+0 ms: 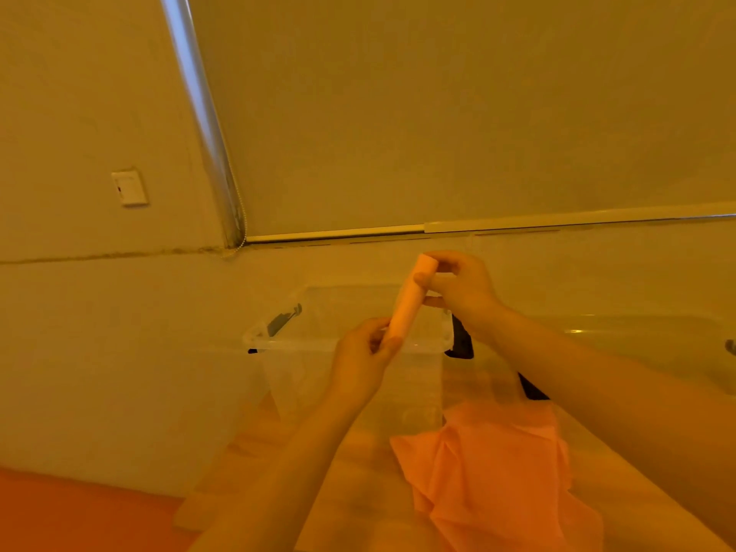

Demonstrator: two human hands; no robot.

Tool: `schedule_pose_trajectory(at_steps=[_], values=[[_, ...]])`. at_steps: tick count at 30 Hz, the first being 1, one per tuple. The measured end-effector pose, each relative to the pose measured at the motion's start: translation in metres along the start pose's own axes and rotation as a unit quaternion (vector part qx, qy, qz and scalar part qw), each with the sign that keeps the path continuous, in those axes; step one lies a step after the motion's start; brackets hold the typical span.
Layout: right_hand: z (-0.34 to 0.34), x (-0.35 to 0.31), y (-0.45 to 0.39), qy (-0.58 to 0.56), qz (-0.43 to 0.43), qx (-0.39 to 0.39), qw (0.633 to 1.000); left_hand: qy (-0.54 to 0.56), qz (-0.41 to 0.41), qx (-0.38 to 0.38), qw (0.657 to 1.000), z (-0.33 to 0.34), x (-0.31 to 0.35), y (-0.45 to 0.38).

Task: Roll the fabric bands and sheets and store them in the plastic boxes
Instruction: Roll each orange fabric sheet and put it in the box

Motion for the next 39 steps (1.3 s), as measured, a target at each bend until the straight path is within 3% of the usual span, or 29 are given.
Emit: schedule_pose_trajectory(at_steps=[6,17,26,32,39], values=[[0.032,0.003,-0.063,0.053,0.023,-0.041,0.997,-0.022,-0.018,-0.005,1.0,-0.021,-0.004,-0.062],[0.085,0.073,-0.133,0.012,0.082,-0.107,0.991,-0.043,-0.111,-0.074,0.99,-0.03,-0.062,-0.15],[0.119,0.128,-0.137,0.001,0.116,-0.137,0.984,-0.048,-0.205,-0.22,0.952,-0.031,-0.109,-0.178],[0.134,0.176,-0.129,-0.022,0.2,-0.088,0.976,-0.087,-0.264,-0.337,0.9,-0.031,-0.135,-0.188],[0.145,0.222,-0.133,0.025,0.235,-0.046,0.971,-0.159,-0.253,-0.381,0.875,-0.027,-0.155,-0.198]])
Point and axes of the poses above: each hand's wrist, its own y-axis away from the middle knuckle, its own z-axis out of the palm, x = y × z, the point moved 2 cm from there along -y, towards the middle knuckle, and after that the axes turned 2 degrees about -z, right-handed, at the moved point
